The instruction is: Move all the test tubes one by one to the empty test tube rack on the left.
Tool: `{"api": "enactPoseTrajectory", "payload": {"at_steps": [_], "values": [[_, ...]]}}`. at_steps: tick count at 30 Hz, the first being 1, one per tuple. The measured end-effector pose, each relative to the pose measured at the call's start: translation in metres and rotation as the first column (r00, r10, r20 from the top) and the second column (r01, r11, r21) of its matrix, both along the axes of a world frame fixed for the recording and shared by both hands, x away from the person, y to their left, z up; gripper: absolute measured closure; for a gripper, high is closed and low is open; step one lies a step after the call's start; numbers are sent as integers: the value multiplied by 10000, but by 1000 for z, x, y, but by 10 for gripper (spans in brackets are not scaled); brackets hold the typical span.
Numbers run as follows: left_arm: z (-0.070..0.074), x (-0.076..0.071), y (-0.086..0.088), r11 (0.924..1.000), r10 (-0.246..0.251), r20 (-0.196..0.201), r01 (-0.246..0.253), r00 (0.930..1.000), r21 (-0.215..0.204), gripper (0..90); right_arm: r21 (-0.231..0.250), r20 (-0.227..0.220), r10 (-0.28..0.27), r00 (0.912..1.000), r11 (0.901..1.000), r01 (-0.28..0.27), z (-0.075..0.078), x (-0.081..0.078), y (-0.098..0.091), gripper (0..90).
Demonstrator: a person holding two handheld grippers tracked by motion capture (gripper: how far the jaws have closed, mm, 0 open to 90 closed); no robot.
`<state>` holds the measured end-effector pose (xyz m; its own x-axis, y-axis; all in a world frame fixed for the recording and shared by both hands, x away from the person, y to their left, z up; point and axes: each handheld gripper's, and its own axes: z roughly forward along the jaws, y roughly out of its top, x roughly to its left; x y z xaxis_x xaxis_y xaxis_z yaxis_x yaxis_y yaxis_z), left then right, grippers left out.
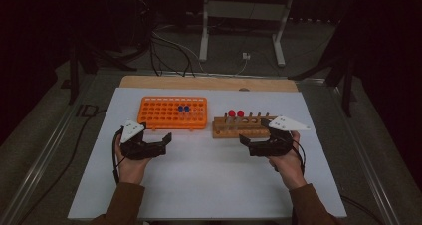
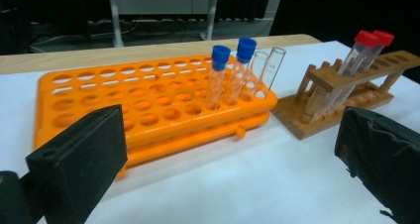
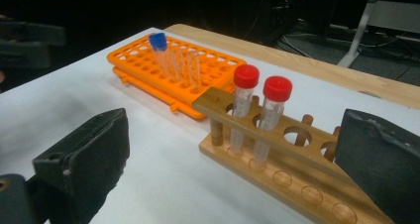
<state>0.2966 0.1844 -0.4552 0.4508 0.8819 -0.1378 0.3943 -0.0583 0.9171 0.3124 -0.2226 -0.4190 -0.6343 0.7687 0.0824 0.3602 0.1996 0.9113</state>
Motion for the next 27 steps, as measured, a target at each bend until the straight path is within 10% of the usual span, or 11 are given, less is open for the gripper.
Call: {"api": "enactPoseTrajectory", "payload": {"at_steps": [27], "values": [[-6, -20, 23, 9957, 923, 639, -917, 9937, -121, 6, -755, -646, -505, 9966, 9961, 456, -11, 52, 18, 211]]}}
